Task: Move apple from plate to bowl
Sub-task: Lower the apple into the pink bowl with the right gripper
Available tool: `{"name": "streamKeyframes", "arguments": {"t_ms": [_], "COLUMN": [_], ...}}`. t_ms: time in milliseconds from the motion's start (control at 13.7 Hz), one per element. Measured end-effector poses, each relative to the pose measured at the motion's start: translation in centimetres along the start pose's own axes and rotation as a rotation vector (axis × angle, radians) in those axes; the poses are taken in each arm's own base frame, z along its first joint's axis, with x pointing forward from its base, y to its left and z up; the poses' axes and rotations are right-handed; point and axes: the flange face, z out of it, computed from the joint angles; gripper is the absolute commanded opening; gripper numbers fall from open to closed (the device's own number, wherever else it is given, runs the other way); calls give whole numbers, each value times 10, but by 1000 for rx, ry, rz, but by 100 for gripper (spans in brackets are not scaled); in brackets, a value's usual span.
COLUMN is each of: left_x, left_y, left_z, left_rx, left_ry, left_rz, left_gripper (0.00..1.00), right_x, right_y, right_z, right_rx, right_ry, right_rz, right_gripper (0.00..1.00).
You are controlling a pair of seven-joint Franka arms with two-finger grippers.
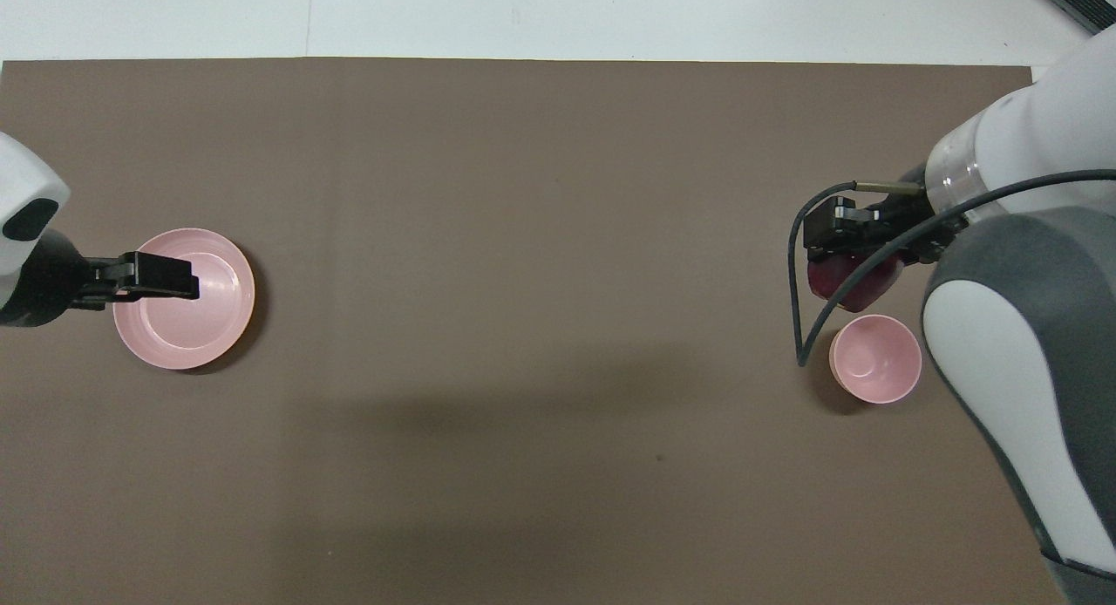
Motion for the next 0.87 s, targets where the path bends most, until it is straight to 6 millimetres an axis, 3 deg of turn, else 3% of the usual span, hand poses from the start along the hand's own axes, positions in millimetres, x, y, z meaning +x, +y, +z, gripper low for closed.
{"name": "streamKeyframes", "arguments": {"t_ms": [146,364,655,874], "left_x": [5,18,28,32], "left_y": [-3,-6,-15,-18], "left_z": [-14,-31,-31,-33], "left_rx": [14,7,2,2], "left_ry": [-18,-77,-66,-30], "left_rz": [15,20,13,12], "left_gripper": [100,100,100,100], "right_x": [-2,2,4,6], "right_y": [26,47,70,74], "right_z": [21,57,122,165], "right_rx": [-13,-59,-58,-54], "right_ry": [-32,-43,-66,-59], "right_rz": [-6,10,45,48], "right_gripper": [0,0,0,0]}}
